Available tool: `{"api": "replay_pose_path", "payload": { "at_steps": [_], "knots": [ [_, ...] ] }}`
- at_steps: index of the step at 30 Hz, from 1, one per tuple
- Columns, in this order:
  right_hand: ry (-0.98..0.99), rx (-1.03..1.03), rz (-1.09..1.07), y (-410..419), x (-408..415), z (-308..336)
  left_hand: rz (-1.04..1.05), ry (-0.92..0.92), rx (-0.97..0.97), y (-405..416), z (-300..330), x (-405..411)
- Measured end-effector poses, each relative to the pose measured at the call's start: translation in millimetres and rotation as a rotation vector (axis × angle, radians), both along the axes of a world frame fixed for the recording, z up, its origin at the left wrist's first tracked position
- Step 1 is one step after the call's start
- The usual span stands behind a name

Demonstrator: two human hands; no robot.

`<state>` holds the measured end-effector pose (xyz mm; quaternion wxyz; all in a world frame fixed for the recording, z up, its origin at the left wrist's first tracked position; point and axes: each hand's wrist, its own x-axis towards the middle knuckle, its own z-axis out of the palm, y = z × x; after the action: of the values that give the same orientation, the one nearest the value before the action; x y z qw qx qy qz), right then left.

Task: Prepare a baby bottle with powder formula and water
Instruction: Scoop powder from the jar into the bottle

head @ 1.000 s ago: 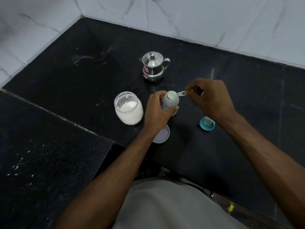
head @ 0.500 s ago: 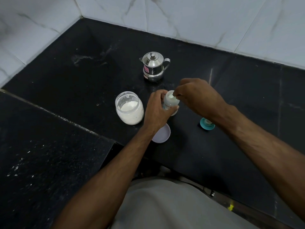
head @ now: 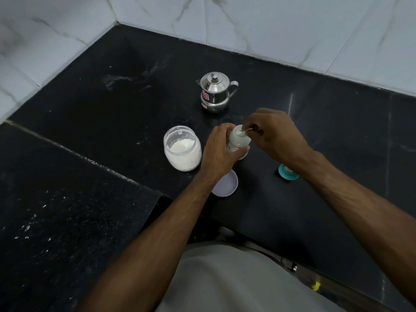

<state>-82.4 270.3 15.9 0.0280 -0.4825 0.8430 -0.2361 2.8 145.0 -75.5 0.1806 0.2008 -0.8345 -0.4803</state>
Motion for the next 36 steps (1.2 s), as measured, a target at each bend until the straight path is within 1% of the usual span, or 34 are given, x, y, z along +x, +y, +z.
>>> {"api": "replay_pose_path", "payload": {
  "at_steps": [2, 5, 8, 9, 11, 14, 15, 17, 18, 21, 24, 26, 30, 33, 36],
  "knots": [
    [-0.021, 0.055, 0.03, -1.2, 0.9, 3.4, -0.005, -0.003, -0.002, -1.1, 0.0, -0.1],
    [-0.042, 0.013, 0.012, -4.6, -0.1, 12.2, -0.008, -0.008, -0.008, -2.6, 0.1, -0.4],
    [-0.079, 0.148, 0.02, -5.6, 0.5, 15.5, -0.017, -0.007, -0.007, -3.2, -0.3, 0.0],
    [-0.09, 0.136, 0.013, -5.7, 1.1, 16.2, -0.019, -0.006, -0.008, -3.4, -0.2, -0.2],
    [-0.098, 0.051, -0.014, -4.8, 0.1, 17.5, -0.017, -0.011, -0.009, -3.7, -0.5, -1.2],
    [-0.143, 0.156, 0.001, -4.6, -1.8, 18.7, -0.02, -0.025, -0.014, -3.4, -1.0, -1.7],
    [-0.145, 0.15, -0.008, -4.7, -2.7, 18.4, -0.021, -0.025, -0.016, -3.4, -1.2, -1.6],
    [-0.124, 0.066, -0.049, -4.4, -4.0, 18.4, -0.018, -0.017, -0.016, -3.7, -1.9, -1.5],
    [-0.114, 0.066, -0.048, -4.3, -4.3, 18.3, -0.015, -0.014, -0.016, -4.2, -2.2, -1.5],
    [-0.14, 0.155, 0.015, -3.9, -4.7, 16.0, -0.02, -0.017, -0.018, -4.4, -1.5, -1.6],
    [-0.165, 0.001, -0.093, -2.9, -8.1, 14.9, -0.021, -0.005, -0.016, -3.7, -1.9, -1.4],
    [-0.169, -0.056, -0.128, -3.2, -7.7, 13.1, -0.018, -0.002, -0.017, -3.9, -2.7, -0.7],
    [-0.104, -0.033, -0.105, -2.8, -5.7, 10.0, -0.02, 0.002, -0.008, -4.6, -3.0, -0.9],
    [-0.133, 0.052, -0.025, -2.8, -4.7, 11.0, -0.027, 0.0, -0.012, -5.1, -2.1, -1.0],
    [-0.121, -0.01, -0.05, -3.5, -3.9, 13.3, -0.028, 0.0, -0.009, -5.1, -2.5, -1.5]
  ]
}}
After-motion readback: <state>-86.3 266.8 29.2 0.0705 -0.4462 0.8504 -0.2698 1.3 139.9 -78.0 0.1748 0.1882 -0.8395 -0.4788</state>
